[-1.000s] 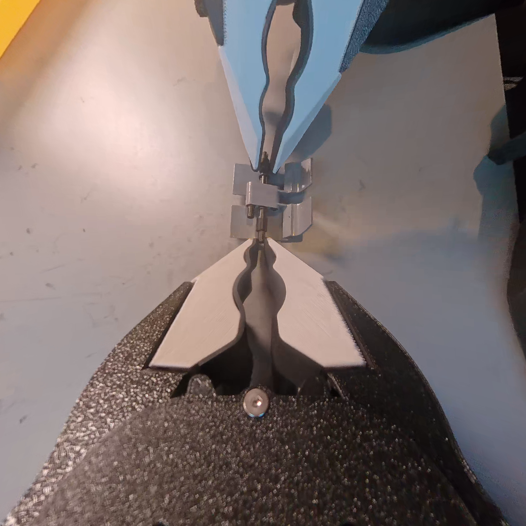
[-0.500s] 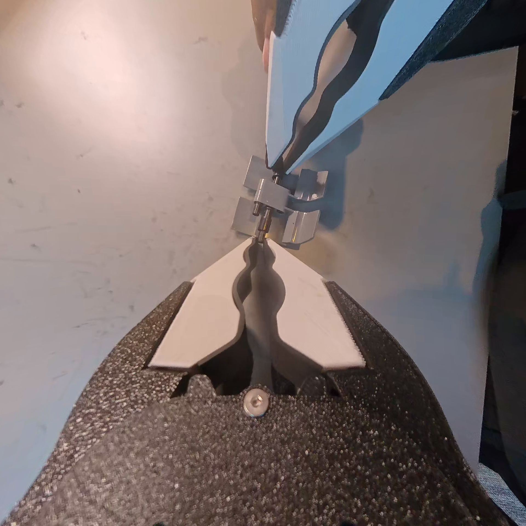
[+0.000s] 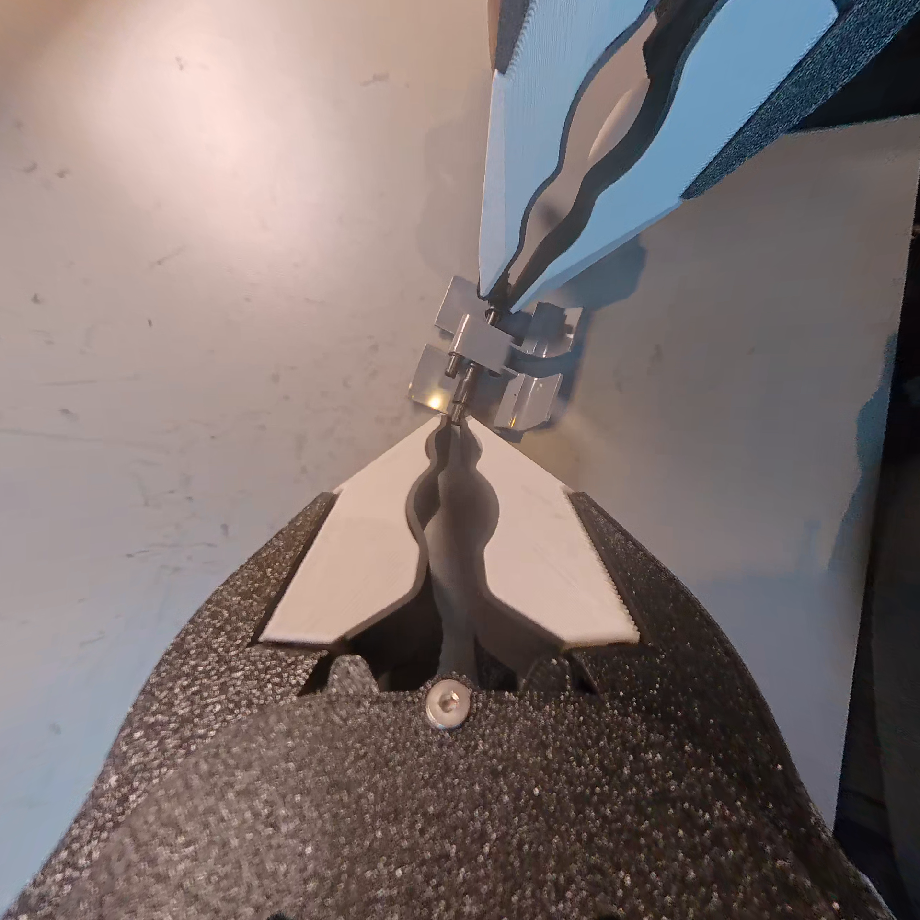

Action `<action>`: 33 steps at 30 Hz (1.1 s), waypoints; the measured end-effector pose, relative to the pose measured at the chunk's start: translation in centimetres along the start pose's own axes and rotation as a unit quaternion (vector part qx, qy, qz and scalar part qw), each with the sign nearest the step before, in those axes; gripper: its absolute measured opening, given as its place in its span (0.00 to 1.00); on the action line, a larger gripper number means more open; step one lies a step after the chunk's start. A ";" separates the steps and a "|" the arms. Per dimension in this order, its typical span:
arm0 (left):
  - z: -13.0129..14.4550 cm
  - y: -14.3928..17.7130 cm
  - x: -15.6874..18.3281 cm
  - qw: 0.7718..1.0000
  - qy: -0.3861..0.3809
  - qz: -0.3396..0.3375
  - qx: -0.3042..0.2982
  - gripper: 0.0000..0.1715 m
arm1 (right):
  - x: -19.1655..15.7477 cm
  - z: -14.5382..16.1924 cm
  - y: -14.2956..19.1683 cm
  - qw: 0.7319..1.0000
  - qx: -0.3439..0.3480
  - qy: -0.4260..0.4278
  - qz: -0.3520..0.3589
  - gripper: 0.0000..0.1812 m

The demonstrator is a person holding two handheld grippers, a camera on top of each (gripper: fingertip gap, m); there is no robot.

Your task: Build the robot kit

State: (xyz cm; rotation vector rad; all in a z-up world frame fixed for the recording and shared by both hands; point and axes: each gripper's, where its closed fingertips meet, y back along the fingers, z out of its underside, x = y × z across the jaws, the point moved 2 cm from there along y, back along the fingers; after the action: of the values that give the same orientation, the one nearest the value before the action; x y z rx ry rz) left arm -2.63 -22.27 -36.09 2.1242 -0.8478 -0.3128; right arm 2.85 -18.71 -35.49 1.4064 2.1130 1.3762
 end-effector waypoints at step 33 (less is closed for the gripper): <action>-3.3 3.5 1.1 0.979 0.037 0.100 0.172 0.09 | 1.2 -2.4 4.7 0.972 0.235 -0.015 0.025 0.04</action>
State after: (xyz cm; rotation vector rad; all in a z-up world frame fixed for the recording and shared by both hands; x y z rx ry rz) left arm -1.87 -22.59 -31.26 2.3221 -1.1269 0.0223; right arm 3.43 -18.71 -30.11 1.6376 2.5079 0.8896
